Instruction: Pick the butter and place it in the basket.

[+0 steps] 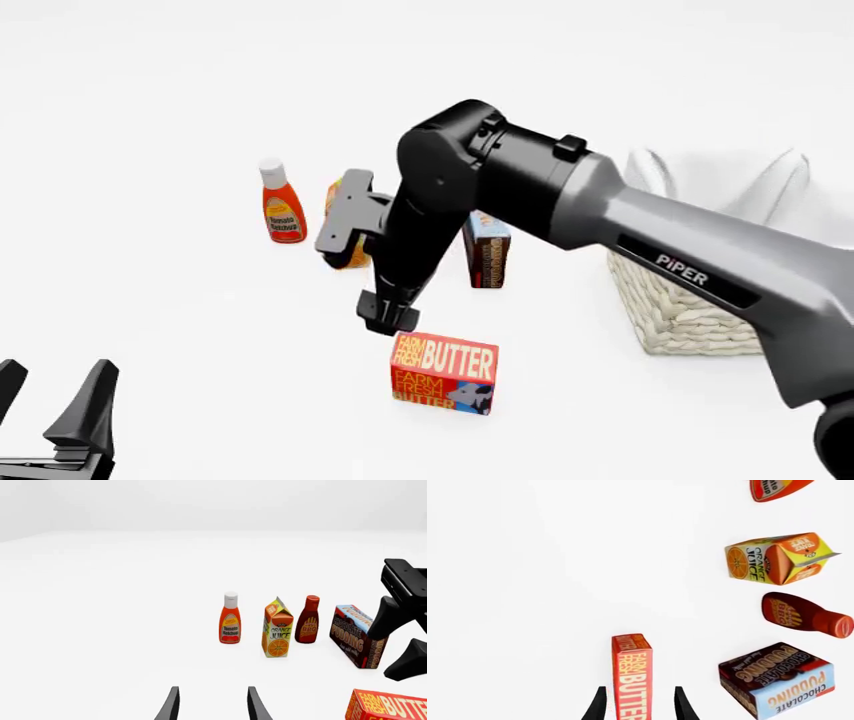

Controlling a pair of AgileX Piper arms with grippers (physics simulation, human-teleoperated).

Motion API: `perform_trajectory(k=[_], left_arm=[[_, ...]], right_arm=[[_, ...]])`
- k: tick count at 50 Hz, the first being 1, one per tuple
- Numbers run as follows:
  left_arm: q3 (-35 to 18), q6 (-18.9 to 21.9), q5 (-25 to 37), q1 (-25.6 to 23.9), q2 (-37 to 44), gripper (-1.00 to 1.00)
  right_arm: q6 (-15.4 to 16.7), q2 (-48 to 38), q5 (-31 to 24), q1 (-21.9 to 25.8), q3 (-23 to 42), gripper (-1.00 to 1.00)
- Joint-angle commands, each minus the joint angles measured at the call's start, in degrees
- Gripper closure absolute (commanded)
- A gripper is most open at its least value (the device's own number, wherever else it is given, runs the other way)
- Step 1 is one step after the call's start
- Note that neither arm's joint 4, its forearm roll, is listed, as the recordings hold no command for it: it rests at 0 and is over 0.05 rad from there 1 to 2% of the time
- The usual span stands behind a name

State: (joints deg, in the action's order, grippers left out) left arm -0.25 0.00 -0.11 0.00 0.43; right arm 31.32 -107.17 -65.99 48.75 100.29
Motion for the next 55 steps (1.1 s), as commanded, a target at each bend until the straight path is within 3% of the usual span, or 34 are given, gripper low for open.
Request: perform_trajectory(k=[1, 55], left_arm=[[0.0, 0.0, 0.0, 0.0, 0.0, -1.00], [0.0, 0.0, 0.0, 0.0, 0.0, -1.00]], right_arm=[[-0.2, -0.6, 0.8, 0.0, -0.7, -1.00], [0.0, -3.6, 3.4, -1.2, -2.9, -1.00]])
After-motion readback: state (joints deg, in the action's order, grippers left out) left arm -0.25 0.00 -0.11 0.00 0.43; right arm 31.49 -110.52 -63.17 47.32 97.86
